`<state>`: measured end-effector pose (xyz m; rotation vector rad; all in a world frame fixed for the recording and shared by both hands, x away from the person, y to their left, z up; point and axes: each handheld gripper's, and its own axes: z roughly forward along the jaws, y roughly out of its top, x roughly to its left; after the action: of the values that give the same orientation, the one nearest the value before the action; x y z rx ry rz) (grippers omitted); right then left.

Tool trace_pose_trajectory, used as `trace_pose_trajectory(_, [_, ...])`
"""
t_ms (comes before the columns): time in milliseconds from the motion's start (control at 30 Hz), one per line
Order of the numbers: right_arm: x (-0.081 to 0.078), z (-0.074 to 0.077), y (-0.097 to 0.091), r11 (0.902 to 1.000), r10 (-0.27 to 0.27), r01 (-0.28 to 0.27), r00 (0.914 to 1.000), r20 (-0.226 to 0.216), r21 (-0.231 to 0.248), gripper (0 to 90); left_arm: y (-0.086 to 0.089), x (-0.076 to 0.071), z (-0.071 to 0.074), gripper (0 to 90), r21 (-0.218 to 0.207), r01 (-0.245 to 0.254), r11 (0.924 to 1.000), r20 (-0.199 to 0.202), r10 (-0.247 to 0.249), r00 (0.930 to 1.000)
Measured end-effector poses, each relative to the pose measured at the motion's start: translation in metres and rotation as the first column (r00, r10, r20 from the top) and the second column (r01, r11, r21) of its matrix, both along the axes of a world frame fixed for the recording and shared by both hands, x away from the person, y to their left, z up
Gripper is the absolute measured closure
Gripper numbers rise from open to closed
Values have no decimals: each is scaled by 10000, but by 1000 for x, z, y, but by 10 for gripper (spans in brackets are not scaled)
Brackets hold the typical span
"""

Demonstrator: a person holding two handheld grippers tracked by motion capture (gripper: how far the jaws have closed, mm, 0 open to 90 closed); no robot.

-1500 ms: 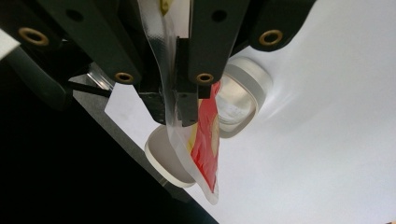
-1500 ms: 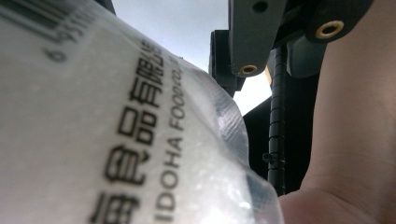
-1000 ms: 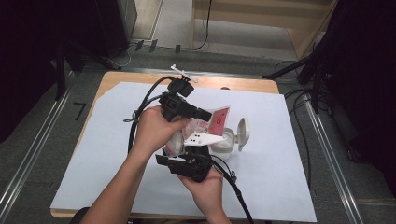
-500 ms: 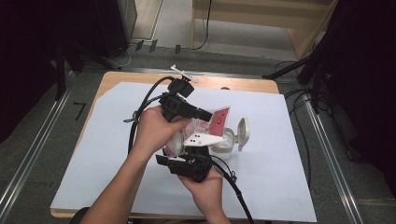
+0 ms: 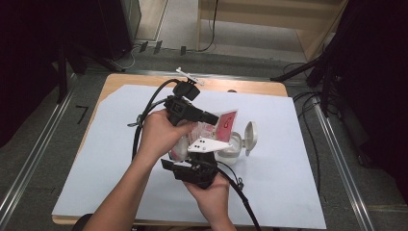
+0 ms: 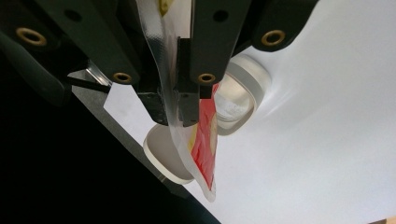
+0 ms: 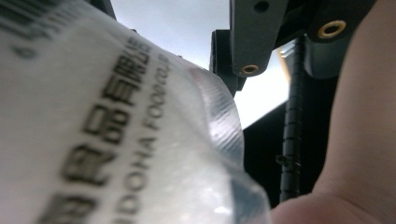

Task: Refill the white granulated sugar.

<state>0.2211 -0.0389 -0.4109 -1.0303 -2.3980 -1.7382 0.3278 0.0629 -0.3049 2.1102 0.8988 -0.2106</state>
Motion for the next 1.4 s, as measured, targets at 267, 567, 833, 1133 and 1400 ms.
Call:
trace_pose_trajectory(267, [4,-1,1,9998,-189,189,9998,63,-8,625,0,1,1,867,-17,-101,9999,205,101,9997])
trace_pose_trajectory(567, [4,-1,-1,9995,-311,312,9994,130,-49,629,-3,1,0,870,-70,-84,9999,209,85,9997])
trace_pose_trajectory(833, [5,0,-3,9997,-219,219,9997,64,67,631,-4,-1,1,860,-120,-154,9998,297,157,9994])
trace_pose_trajectory(1133, [7,1,-5,9998,-175,175,9998,100,-6,631,-5,0,1,864,-217,-212,9995,335,219,9992])
trace_pose_trajectory(1400, [7,1,-5,9998,-168,168,9998,82,48,631,-6,-1,2,862,-136,-166,9998,412,171,9990])
